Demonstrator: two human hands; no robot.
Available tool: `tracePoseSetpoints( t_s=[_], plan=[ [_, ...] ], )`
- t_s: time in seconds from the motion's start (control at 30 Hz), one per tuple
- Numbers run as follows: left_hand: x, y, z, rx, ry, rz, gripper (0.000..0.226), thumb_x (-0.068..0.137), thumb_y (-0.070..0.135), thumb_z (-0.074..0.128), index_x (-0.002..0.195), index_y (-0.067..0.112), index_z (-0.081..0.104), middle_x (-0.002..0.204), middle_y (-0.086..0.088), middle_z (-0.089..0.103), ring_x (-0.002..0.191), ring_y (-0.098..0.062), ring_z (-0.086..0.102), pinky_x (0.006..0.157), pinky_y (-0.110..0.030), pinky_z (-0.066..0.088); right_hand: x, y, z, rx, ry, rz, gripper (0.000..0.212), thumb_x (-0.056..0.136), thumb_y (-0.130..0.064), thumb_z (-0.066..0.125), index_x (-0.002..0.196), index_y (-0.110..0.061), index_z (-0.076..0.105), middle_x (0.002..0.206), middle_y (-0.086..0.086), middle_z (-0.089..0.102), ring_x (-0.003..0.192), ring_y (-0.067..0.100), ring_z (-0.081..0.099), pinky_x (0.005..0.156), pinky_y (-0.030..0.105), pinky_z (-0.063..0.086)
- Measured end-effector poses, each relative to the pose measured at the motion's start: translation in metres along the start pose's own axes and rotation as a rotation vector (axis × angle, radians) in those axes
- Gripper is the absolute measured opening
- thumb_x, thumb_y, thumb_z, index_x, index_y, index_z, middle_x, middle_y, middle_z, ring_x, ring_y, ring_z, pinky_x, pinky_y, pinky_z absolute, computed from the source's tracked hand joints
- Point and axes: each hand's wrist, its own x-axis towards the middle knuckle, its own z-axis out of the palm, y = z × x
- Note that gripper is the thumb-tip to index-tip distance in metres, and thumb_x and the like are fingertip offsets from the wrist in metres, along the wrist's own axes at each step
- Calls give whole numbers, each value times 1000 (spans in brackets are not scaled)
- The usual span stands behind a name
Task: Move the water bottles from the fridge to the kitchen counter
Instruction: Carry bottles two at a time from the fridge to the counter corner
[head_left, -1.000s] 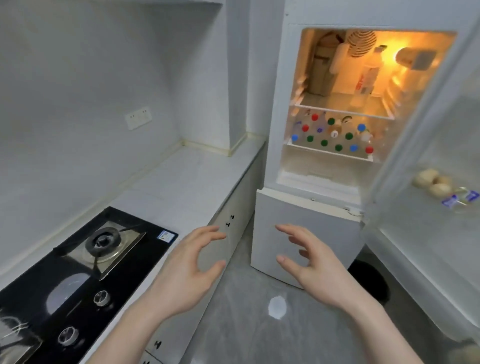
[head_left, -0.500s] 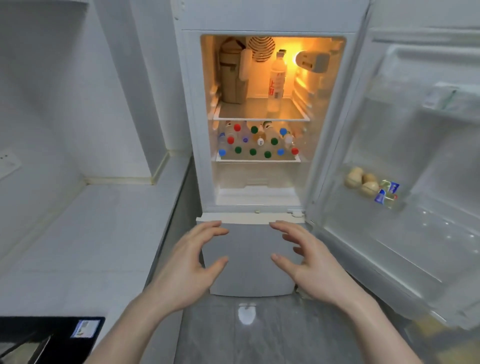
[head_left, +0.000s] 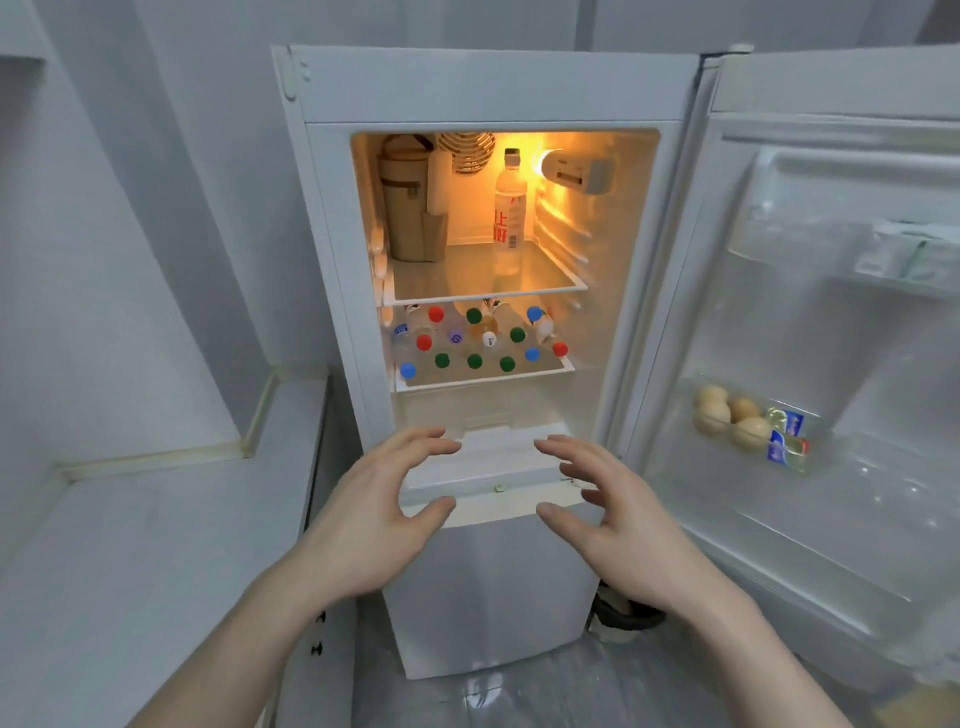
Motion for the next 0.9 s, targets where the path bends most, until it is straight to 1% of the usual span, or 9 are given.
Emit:
tracePoseSetpoints(
  t_s=[0.1, 0.17, 0.2, 0.37, 0.5, 0.63, 0.73, 0.8, 0.9],
  plan=[
    [46, -11, -8, -3, 28, 52, 47, 92, 42, 69, 134, 54, 51, 142, 50, 33, 119, 14, 48, 106, -23, 39, 31, 3, -8, 3, 48, -18, 56, 97, -38, 71, 143, -57, 47, 149, -39, 42, 131, -6, 51, 107, 29, 48],
    [76, -17, -10, -1, 54, 86, 46, 92, 41, 69, 133, 52, 52, 140, 50, 35, 127, 24, 36, 107, -14, 26, 55, 6, -15, 11, 63, -31, 56, 97, -37, 71, 143, -57, 48, 148, -38, 42, 131, -6, 50, 107, 28, 48],
    [91, -19, -11, 5, 62, 104, 45, 91, 41, 69, 133, 51, 53, 142, 46, 38, 130, 24, 33, 107, -14, 24, 68, 9, -18, 17, 71, -34, 56, 97, -36, 72, 143, -57, 48, 148, -38, 42, 131, -6, 50, 107, 28, 47],
    [165, -31, -10, 49, 71, 164, 47, 90, 39, 71, 133, 48, 55, 145, 36, 44, 138, 12, 37, 110, -20, 32, 139, 30, -35, 58, 102, -61, 55, 97, -35, 72, 141, -58, 49, 149, -39, 41, 129, -8, 51, 104, 25, 47],
    [220, -39, -4, 71, 101, 146, 45, 90, 36, 73, 131, 46, 59, 141, 35, 46, 131, 12, 42, 102, -13, 34, 195, 46, -44, 98, 121, -79, 57, 95, -29, 75, 139, -55, 53, 147, -37, 43, 127, -7, 53, 102, 23, 49],
    [289, -51, 2, 51, 118, 118, 40, 89, 30, 73, 125, 45, 62, 137, 32, 48, 122, 11, 47, 97, -11, 36, 259, 62, -57, 117, 124, -88, 54, 94, -28, 76, 142, -43, 55, 146, -26, 49, 128, -3, 55, 101, 19, 50],
    [335, -69, 10, 66, 147, 71, 39, 89, 28, 72, 123, 45, 62, 132, 31, 49, 117, 16, 47, 89, -5, 35, 298, 70, -61, 163, 134, -84, 53, 94, -28, 76, 140, -44, 54, 144, -24, 50, 128, -1, 54, 99, 18, 50],
    [367, -85, 17, 65, 165, 29, 37, 89, 29, 71, 122, 43, 62, 130, 26, 52, 115, 12, 49, 94, -10, 37, 326, 75, -61, 177, 134, -74, 55, 95, -26, 75, 142, -45, 52, 148, -21, 48, 128, 1, 54, 98, 18, 49],
    [408, -112, 30, 106, 175, -40, 32, 89, 32, 70, 119, 40, 63, 125, 20, 55, 115, -1, 53, 101, -26, 45, 362, 82, -56, 184, 154, -64, 60, 94, -28, 75, 145, -46, 49, 152, -20, 46, 130, 4, 53, 98, 23, 49]
  ],
)
